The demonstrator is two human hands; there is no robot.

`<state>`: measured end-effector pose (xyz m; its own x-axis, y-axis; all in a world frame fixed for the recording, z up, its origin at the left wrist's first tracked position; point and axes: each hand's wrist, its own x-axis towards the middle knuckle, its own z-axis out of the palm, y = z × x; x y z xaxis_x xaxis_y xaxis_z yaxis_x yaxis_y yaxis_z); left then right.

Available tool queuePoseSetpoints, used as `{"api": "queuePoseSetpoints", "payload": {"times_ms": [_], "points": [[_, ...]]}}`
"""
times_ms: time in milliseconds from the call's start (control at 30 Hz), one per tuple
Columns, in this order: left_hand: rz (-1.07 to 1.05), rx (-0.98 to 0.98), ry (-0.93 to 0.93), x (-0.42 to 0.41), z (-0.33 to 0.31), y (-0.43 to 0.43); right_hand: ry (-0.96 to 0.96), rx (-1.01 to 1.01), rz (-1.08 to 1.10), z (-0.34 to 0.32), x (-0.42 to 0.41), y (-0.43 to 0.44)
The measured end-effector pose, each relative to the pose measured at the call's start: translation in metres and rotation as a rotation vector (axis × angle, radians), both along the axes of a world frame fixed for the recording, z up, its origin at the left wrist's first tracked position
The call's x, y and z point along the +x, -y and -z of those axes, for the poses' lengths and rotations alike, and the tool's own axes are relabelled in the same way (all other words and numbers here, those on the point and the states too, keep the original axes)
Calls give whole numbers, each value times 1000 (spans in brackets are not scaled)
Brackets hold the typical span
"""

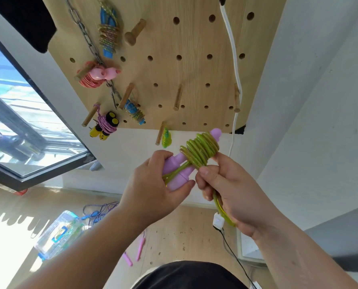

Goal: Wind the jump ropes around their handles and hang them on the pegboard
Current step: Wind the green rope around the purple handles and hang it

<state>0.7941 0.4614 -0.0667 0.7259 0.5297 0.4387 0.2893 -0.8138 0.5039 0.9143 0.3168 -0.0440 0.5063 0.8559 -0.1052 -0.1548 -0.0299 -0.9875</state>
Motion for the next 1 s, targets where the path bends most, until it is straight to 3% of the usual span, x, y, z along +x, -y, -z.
{"api": "queuePoseSetpoints", "payload": {"times_ms": [100,167,267,400,533,700,800,867,933,1000], "points": [[-2,-191,-111,4,-8,-1,155,-77,-55,-4,9,6],[30,-445,-204,7,-12,3,278,-152,-76,-8,15,11],[115,-814,-176,9,-15,12,401,-220,-79,-15,18,19],[197,-1274,-108,8,-15,22,428,-214,48,-14,11,20],[309,-1574,-59,8,-17,26,385,-86,190,-6,1,18],[333,-1647,-31,10,-11,21,427,20,201,-7,2,21],[238,-1616,-7,13,-7,24,620,-38,186,-3,12,23],[133,-1572,-1,16,-5,27,864,-79,181,2,16,23],[33,-1466,-13,19,-4,29,1071,-109,148,6,17,22],[-26,-1293,-42,22,-1,29,1104,-173,112,8,18,20]]}}
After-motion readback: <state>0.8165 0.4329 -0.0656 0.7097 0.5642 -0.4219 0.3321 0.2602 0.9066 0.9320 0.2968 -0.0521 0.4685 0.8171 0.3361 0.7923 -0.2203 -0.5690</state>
